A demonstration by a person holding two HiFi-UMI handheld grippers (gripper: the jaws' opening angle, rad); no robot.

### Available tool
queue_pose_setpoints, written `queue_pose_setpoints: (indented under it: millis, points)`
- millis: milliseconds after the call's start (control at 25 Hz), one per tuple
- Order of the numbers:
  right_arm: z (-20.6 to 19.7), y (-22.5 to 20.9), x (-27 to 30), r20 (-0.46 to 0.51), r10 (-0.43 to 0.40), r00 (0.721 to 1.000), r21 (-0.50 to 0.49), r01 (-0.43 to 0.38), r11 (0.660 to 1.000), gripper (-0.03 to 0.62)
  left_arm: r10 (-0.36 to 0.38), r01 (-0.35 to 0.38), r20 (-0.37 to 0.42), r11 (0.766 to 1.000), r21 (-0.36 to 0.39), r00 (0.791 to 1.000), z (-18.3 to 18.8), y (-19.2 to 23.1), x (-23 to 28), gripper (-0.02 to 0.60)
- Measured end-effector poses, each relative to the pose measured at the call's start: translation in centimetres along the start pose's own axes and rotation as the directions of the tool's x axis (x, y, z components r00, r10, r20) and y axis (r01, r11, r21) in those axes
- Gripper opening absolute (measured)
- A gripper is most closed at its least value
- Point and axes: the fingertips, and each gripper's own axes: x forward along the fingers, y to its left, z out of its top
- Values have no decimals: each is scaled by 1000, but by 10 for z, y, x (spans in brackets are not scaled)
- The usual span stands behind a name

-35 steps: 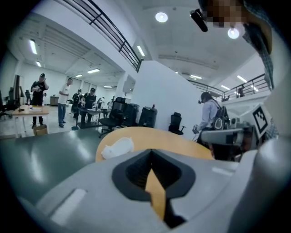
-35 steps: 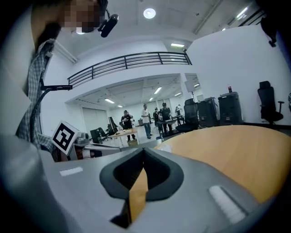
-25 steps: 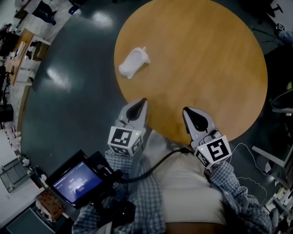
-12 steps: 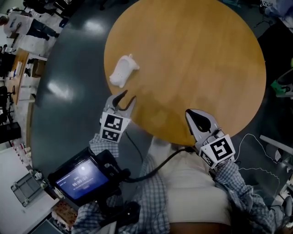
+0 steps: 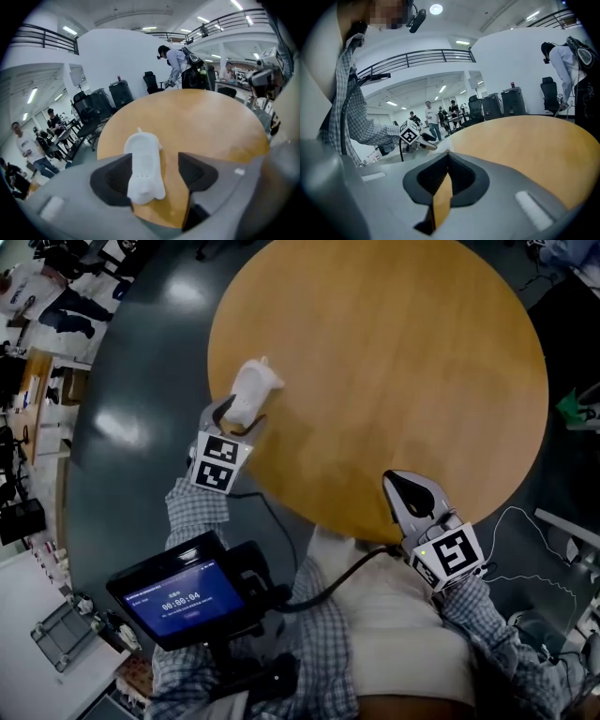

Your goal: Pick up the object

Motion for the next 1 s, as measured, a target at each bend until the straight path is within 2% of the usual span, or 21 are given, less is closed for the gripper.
queue_pose_setpoints:
  millis: [160,440,560,800,1000]
  points:
    - [-9,-16,19,-11,-21,1000,30,21,999,6,-19,19,-71,1000,0,997,-13,19,41,337]
    - [-14,-25,12,-18,-83,996,70,84,994,6,-50,58,-164,997,41,985,-21,32,68,354]
    - [-22,-25,11,-26,-99,995,87,101,991,6,-59,72,-171,995,69,984,-22,33,74,368]
    - [-25,-22,13,-29,-111,993,101,113,988,6,-84,97,-193,993,61,978,-25,37,81,399]
    - [-31,-25,12,-40,-122,992,107,126,986,6,-66,80,-207,995,58,976,-33,37,93,428]
